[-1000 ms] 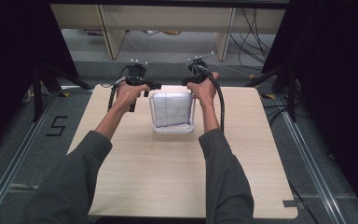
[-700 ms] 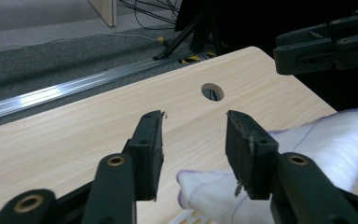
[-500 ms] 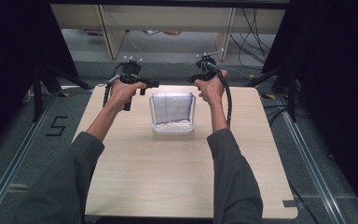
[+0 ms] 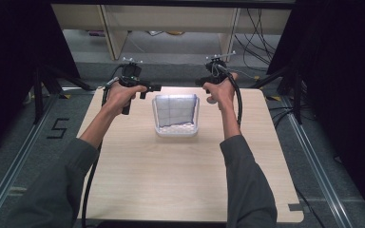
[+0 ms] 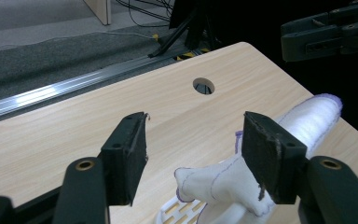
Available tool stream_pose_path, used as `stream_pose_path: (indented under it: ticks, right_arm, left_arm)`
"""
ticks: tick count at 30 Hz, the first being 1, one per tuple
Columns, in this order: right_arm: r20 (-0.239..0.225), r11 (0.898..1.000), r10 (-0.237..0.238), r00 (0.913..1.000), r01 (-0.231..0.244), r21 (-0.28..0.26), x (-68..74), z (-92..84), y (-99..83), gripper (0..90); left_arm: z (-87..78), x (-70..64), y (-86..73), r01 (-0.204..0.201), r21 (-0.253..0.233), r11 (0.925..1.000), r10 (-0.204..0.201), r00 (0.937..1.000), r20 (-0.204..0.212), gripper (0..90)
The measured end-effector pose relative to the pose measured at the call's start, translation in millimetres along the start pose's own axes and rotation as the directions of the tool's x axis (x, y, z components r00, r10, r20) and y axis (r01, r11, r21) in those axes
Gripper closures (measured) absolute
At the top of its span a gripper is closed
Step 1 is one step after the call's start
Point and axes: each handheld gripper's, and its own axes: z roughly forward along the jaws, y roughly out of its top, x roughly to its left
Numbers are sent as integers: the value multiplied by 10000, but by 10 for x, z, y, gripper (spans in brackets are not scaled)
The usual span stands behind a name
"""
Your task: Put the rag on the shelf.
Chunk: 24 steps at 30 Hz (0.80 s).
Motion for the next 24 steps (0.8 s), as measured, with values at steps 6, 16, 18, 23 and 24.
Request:
stream_pose_path:
  ticks: [6,16,18,23,24]
  right_arm:
    - [-38,9998,-5,10000,4,-180,-3,-103,-11,489]
    - [-412,9999,-9,9992,4,-118,60,-226,-40,248]
    - [-396,9999,125,9991,-123,43,84,-259,-59,245]
    - [-463,9998,-88,9989,79,-200,89,-308,-92,235]
    - [-497,9999,42,9988,-47,-118,100,-323,-100,236]
  left_arm:
    - [-52,-32,-27,-16,-68,10000,17,9999,107,343]
    - [-139,-70,-113,19,74,10000,-20,9999,146,209]
    - [-169,-58,-124,13,159,9999,-16,9998,192,185]
    - [-205,-91,-162,21,112,9999,-22,9999,130,171]
    - [-215,-103,-170,25,126,9999,-27,9999,140,163]
